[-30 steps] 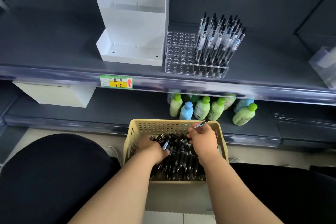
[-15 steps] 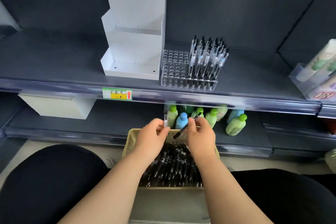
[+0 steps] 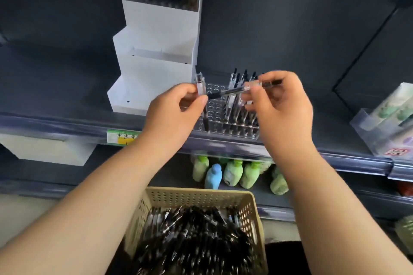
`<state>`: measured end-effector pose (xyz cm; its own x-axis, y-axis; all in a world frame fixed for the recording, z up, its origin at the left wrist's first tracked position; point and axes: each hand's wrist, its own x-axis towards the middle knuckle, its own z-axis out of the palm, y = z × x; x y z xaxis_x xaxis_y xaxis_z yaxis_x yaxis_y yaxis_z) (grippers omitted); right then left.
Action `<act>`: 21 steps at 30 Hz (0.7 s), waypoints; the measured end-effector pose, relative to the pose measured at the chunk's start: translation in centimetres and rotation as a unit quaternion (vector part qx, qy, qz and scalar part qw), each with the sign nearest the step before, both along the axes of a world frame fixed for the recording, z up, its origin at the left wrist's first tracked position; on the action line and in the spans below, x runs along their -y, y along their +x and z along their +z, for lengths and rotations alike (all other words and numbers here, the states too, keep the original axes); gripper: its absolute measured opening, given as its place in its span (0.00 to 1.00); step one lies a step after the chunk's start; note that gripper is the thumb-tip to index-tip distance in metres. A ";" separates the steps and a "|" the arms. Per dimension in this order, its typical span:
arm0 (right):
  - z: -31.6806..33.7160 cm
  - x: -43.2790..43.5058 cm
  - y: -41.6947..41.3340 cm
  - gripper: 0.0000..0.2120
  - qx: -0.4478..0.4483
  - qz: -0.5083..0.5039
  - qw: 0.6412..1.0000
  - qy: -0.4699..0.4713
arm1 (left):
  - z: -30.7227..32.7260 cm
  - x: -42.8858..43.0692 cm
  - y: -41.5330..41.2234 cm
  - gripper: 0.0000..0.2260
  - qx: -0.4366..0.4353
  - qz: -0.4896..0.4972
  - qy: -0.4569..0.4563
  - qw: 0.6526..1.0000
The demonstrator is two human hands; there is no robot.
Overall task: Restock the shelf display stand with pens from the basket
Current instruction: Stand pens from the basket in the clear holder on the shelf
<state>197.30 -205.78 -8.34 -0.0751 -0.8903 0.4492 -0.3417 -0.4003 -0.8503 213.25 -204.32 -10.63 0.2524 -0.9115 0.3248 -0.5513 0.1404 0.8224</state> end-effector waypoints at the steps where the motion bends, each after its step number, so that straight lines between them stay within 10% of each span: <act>1: 0.7 1.2 -0.1 0.08 -0.030 -0.003 0.999 -0.011 | 0.3 1.0 0.0 0.08 0.010 0.001 -0.008 1.000; 12: 2.5 12.5 2.2 0.06 -0.382 -0.002 0.924 0.038 | -0.4 8.0 0.4 0.09 0.011 0.003 -0.045 0.999; 21: 1.3 14.1 3.5 0.07 -0.492 -0.003 0.869 0.040 | -1.0 9.9 0.7 0.07 0.005 0.015 -0.045 0.999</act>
